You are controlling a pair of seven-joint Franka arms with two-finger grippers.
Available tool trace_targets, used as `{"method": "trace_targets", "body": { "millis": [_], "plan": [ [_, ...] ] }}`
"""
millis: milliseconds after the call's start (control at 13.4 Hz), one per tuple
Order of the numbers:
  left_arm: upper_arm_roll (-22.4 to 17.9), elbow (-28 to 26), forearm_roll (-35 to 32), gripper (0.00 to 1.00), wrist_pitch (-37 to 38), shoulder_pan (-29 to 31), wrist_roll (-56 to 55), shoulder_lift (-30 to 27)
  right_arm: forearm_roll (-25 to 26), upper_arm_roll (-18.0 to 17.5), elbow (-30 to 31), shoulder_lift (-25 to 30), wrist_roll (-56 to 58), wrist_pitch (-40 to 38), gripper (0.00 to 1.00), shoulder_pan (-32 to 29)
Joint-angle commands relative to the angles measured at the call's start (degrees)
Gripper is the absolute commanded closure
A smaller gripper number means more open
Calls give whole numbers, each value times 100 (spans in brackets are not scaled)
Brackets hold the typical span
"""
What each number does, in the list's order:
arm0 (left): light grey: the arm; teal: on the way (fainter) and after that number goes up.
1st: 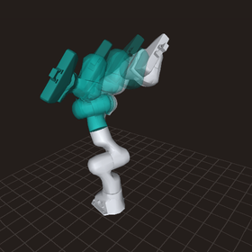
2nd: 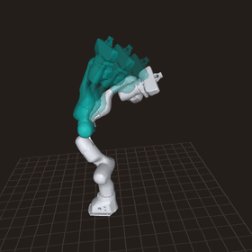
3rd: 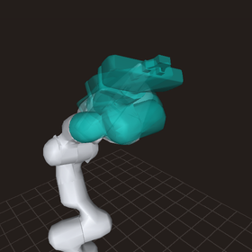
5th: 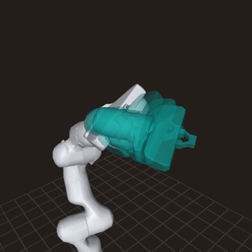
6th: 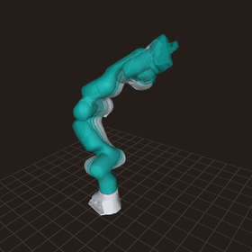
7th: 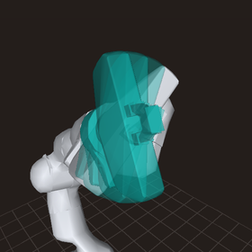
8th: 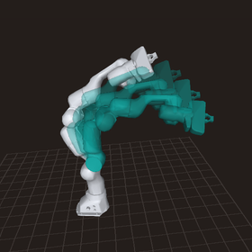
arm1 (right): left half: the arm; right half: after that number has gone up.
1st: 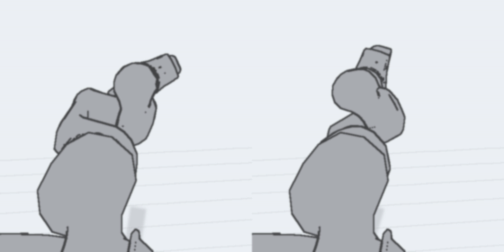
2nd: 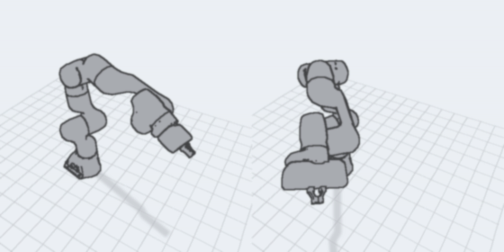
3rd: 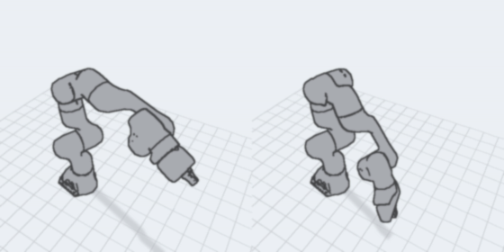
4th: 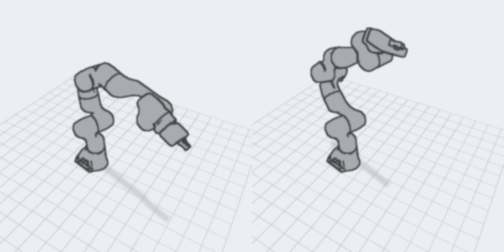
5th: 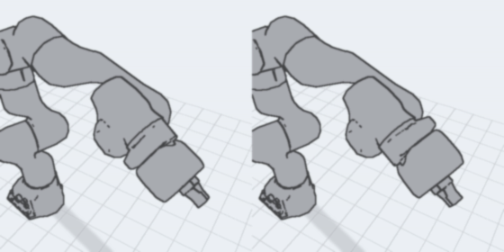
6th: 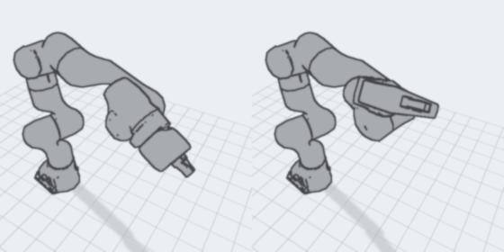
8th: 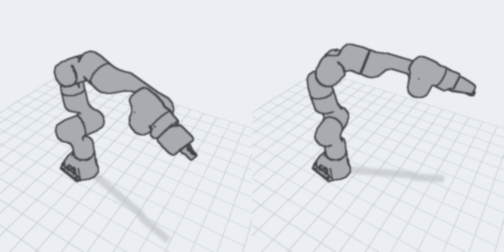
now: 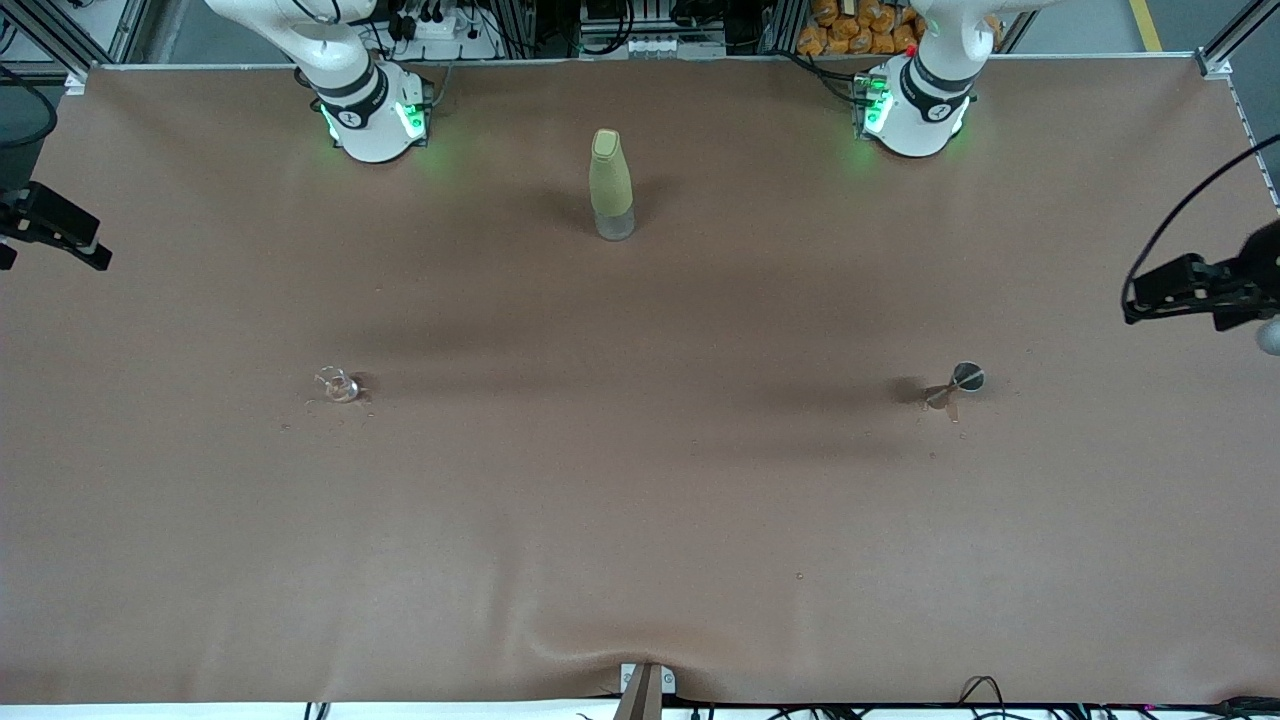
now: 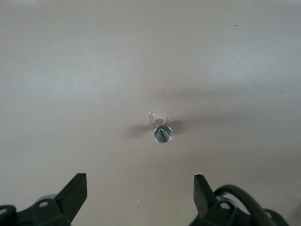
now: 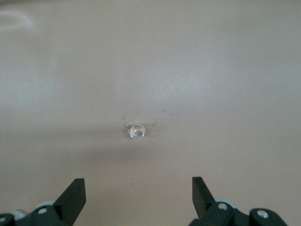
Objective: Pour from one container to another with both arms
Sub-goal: 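Lower the left gripper toward the steel jigger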
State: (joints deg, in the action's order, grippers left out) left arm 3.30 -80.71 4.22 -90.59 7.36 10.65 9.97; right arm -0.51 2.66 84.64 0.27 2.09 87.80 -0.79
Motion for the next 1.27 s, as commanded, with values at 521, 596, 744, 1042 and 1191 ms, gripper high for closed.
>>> {"method": "trace_targets", "body": {
  "millis": [521,596,744,1042,1191],
  "plan": [
    [13,-7,1807,0,-116,1214,4256,812,104,-20,-35,236,430,-403,0,-53],
    [13,-15,2019,0,-99,1320,4418,944,104,15,-18,280,737,-500,0,-71],
    [13,-7,2257,0,-90,1418,4489,1120,104,199,35,368,1622,-553,0,-71],
    [22,-15,2775,0,7,1654,5706,1524,104,656,315,534,3593,-703,0,-62],
    [13,-15,2935,0,7,1751,6202,1674,95,771,395,570,4698,-703,0,-62]
  ]
}}
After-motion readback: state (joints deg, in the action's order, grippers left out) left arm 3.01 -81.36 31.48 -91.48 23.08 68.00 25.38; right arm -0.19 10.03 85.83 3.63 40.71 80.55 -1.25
